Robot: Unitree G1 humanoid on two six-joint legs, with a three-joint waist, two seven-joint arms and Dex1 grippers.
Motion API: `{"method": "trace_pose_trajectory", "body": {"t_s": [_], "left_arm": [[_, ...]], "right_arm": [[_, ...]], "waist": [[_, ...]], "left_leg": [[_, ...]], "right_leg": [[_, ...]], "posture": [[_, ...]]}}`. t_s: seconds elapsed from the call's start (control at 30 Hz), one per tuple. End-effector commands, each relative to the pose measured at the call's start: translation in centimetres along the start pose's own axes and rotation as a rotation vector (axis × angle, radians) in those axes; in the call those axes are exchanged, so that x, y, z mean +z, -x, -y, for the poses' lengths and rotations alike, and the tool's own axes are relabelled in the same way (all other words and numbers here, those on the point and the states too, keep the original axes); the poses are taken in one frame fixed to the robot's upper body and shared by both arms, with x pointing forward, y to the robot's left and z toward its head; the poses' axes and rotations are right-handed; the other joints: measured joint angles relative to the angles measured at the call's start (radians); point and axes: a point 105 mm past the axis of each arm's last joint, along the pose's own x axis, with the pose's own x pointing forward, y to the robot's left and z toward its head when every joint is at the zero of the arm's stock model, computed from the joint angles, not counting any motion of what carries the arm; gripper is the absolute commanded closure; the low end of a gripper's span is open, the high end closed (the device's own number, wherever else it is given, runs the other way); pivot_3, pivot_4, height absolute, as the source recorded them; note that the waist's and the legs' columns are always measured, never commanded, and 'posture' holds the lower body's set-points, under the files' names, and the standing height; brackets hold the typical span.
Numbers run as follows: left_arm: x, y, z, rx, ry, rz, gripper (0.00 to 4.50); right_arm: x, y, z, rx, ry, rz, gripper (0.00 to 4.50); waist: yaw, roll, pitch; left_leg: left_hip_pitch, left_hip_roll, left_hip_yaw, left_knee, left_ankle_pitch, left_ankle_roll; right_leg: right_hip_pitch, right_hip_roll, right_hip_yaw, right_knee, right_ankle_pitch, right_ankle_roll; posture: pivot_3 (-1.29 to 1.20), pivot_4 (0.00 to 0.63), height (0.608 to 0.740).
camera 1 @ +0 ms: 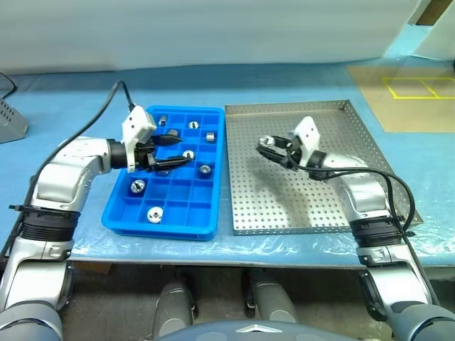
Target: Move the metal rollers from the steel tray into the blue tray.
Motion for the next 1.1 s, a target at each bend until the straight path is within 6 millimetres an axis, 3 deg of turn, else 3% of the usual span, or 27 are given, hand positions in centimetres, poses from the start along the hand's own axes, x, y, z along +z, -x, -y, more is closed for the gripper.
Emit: {"method": "trace_pose_trajectory", "body": {"t_s": [0.03,0.17,0.3,0.47,0.7,0.87,1.03,1.1], "left_arm": [[0.5,1.4,2.1,-0.066,-0.087,-0.013,1.02],[-0.4,2.5,3.8,-0.099,-0.070,-0.062,1.02],[-1.4,2.9,6.9,-0.168,-0.021,-0.097,1.02],[-2.0,2.5,10.0,-0.205,0.037,-0.106,1.02],[-1.4,2.6,9.1,-0.091,0.061,-0.086,1.02],[-1.1,2.5,8.7,-0.074,0.062,-0.082,1.02],[-0.8,2.2,8.3,-0.078,0.065,-0.067,1.02],[-0.7,2.1,8.2,-0.085,0.067,-0.061,1.02]], "right_arm": [[1.3,-0.1,-4.8,0.281,0.014,-0.031,2.87],[1.7,-0.2,-6.4,0.416,0.013,-0.062,2.87],[1.7,-1.1,-7.2,0.512,-0.003,-0.074,2.87],[-0.2,-2.5,-8.0,0.595,-0.047,-0.129,2.87],[-2.1,-4.4,-7.8,0.593,-0.085,-0.152,2.87],[-2.4,-4.3,-8.2,0.622,-0.113,-0.151,2.87],[-2.2,-4.6,-7.7,0.567,-0.146,-0.131,1.21],[-1.9,-4.7,-7.4,0.553,-0.148,-0.120,1.21]], "waist": [[0.015,0.000,0.000],[0.045,-0.001,0.001],[0.064,-0.002,0.001],[0.083,-0.003,0.001],[0.102,-0.003,0.001],[0.104,-0.003,0.001],[0.101,-0.003,0.001],[0.102,-0.003,0.001]], "left_leg": [[0.000,0.000,0.000,-0.001,0.000,0.000],[0.000,0.000,0.000,-0.002,0.000,-0.001],[0.003,0.000,0.000,-0.002,0.001,-0.003],[0.009,-0.001,0.000,-0.007,0.003,-0.006],[0.010,-0.001,0.000,-0.010,0.004,-0.008],[0.009,-0.001,0.000,-0.010,0.004,-0.008],[0.010,-0.001,0.000,-0.010,0.004,-0.008],[0.010,0.000,0.000,-0.010,0.005,-0.008]], "right_leg": [[0.000,0.000,0.000,-0.001,0.000,0.000],[-0.001,0.000,0.000,-0.001,-0.001,-0.001],[0.001,-0.001,0.000,0.001,-0.001,-0.001],[0.003,-0.001,0.000,0.001,-0.001,-0.001],[0.002,-0.001,0.000,0.002,-0.002,-0.002],[0.002,-0.001,0.000,0.001,-0.003,-0.003],[0.002,0.000,0.000,0.002,-0.003,-0.003],[0.002,0.000,0.000,0.002,-0.003,-0.003]], "posture": [[-0.23,0.150,0.740],[-0.16,0.150,0.740],[-0.09,0.150,0.740],[-0.03,0.150,0.740],[0.01,0.150,0.740],[0.00,0.150,0.740],[-0.02,0.150,0.740],[-0.04,0.150,0.740]]}}
